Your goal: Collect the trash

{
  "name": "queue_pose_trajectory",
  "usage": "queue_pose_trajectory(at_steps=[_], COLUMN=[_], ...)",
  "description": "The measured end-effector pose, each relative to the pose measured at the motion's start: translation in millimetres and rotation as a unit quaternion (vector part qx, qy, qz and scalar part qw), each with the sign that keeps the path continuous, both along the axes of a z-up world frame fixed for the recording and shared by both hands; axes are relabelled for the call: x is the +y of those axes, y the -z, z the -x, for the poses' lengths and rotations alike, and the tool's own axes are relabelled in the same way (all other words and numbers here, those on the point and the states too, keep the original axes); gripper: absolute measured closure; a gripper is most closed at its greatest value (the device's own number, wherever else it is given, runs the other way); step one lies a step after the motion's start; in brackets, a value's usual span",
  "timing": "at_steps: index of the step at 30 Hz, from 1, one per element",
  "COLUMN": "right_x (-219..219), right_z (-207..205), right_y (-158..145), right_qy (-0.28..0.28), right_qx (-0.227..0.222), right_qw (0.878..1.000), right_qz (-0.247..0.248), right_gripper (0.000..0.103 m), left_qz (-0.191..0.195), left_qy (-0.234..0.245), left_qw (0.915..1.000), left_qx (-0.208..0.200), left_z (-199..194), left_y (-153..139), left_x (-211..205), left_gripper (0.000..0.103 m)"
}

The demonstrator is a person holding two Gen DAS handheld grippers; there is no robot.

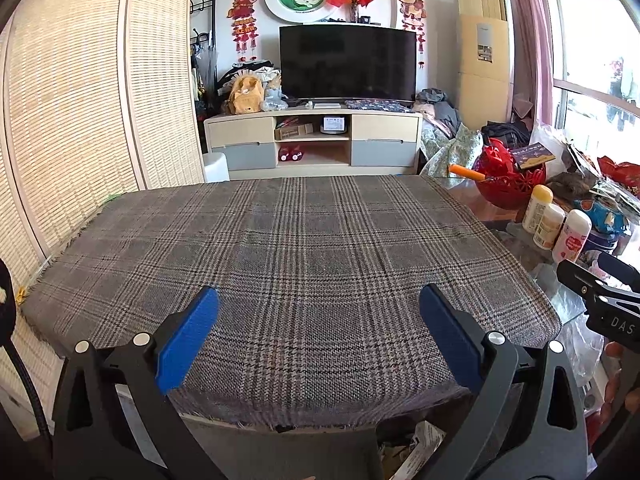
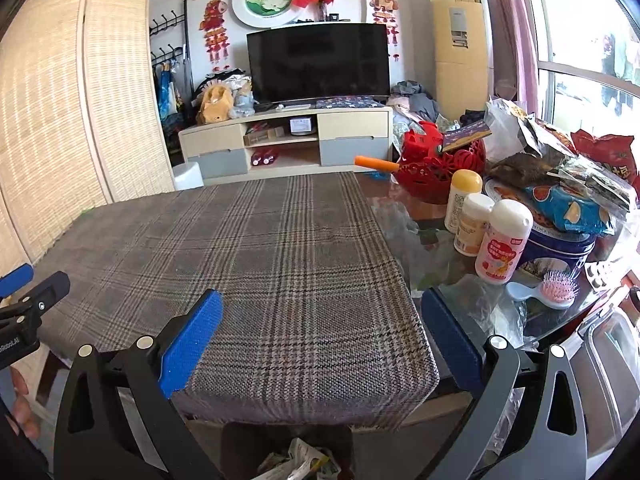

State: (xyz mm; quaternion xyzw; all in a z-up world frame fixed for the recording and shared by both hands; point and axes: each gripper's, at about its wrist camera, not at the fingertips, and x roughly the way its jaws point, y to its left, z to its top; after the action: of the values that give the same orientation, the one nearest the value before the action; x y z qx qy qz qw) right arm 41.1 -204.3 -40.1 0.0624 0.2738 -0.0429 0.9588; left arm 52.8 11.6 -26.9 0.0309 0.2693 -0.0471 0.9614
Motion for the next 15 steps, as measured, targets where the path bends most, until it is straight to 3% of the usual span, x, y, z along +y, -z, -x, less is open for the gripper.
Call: queue_pose_trajectory(at_steps=[15], right_x=[4.7], right_z=[-4.2], right_y=[8.4], right_qy=[0.004], right_qx=[0.012], right_qw=[1.0], right_qz=[0.0], right_gripper=[0.003], left_qz=[0.005], left_qy=[0.001], left_qw=[0.9999], left_qx=[0.014], left_z=[-1.2], left_y=[8.2], left_x=[2.7], left_gripper=[0.008])
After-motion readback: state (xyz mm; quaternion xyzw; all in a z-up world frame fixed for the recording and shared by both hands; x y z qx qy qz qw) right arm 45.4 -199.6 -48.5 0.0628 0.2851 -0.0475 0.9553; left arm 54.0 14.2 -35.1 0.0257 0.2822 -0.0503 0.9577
